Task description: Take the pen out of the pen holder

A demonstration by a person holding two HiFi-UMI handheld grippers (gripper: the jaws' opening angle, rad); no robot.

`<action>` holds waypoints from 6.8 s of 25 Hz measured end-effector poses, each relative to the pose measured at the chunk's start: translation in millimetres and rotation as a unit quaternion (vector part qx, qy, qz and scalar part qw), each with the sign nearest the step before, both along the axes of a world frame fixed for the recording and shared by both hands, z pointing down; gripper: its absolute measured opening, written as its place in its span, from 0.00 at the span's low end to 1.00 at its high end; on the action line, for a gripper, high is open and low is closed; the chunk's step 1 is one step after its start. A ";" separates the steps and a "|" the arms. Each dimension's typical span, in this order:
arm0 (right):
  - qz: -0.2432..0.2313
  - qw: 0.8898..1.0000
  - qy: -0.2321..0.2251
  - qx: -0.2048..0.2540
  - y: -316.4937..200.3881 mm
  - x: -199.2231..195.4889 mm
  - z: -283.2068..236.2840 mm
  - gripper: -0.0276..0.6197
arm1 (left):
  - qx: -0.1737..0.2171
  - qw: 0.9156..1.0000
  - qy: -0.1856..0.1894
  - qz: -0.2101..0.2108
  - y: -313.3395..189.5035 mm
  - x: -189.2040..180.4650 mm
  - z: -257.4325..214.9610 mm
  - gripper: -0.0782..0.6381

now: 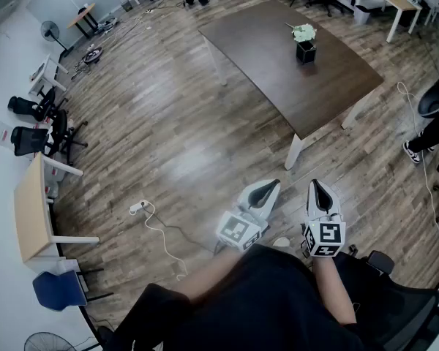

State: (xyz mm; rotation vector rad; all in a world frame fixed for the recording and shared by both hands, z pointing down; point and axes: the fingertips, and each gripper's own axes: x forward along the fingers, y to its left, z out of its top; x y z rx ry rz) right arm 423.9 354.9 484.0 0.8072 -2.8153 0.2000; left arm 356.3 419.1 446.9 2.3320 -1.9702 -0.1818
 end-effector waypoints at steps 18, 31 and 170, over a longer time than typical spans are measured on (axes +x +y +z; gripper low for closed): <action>0.020 1.000 0.004 0.001 -3.6 -114.2 -7.7 0.04 | -0.002 1.000 0.000 -0.028 -1.9 -134.1 -5.0 0.11; 0.047 0.997 0.053 -0.001 8.1 -238.0 0.0 0.05 | -0.002 1.000 -0.003 -0.022 21.5 -267.5 -8.6 0.11; 0.302 0.910 0.201 -0.199 -779.3 -363.5 238.6 0.16 | -0.122 0.952 0.030 0.281 -734.7 -459.2 109.2 0.11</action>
